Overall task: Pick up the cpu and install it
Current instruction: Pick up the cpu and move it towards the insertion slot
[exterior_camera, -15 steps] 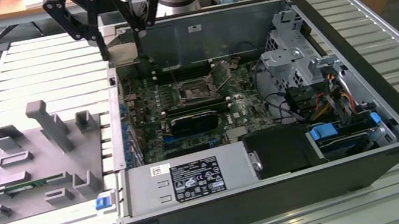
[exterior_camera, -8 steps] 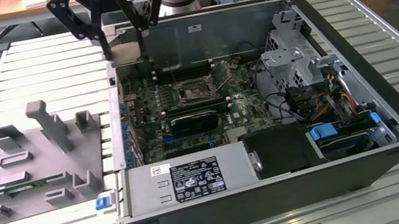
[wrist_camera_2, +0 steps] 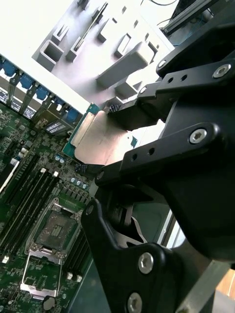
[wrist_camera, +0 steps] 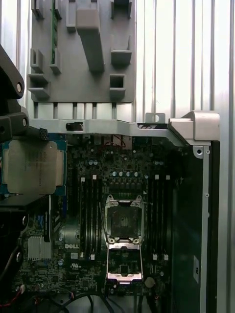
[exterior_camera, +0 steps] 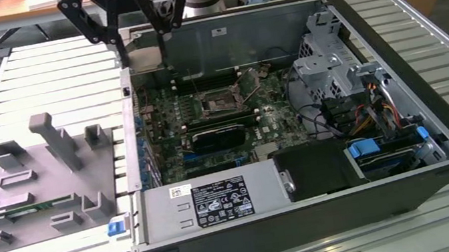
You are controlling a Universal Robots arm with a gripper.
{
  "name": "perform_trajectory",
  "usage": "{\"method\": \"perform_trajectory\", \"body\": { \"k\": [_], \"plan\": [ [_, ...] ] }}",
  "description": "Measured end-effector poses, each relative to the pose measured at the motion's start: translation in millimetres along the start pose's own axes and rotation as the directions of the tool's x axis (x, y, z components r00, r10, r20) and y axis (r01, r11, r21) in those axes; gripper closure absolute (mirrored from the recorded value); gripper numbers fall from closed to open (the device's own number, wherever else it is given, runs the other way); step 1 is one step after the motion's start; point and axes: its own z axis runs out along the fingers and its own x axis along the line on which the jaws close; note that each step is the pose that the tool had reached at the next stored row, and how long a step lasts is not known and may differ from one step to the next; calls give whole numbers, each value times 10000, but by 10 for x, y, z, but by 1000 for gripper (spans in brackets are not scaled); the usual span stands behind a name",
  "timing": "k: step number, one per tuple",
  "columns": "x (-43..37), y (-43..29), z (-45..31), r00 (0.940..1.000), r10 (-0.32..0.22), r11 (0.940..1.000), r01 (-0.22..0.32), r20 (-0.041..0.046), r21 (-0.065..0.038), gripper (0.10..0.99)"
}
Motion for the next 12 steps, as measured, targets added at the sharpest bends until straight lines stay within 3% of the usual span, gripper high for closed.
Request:
{"method": "perform_trajectory", "body": {
  "k": [12],
  "plan": [
    [-61,0,0,10000,0,10000,0,0,0,561]
  ]
}}
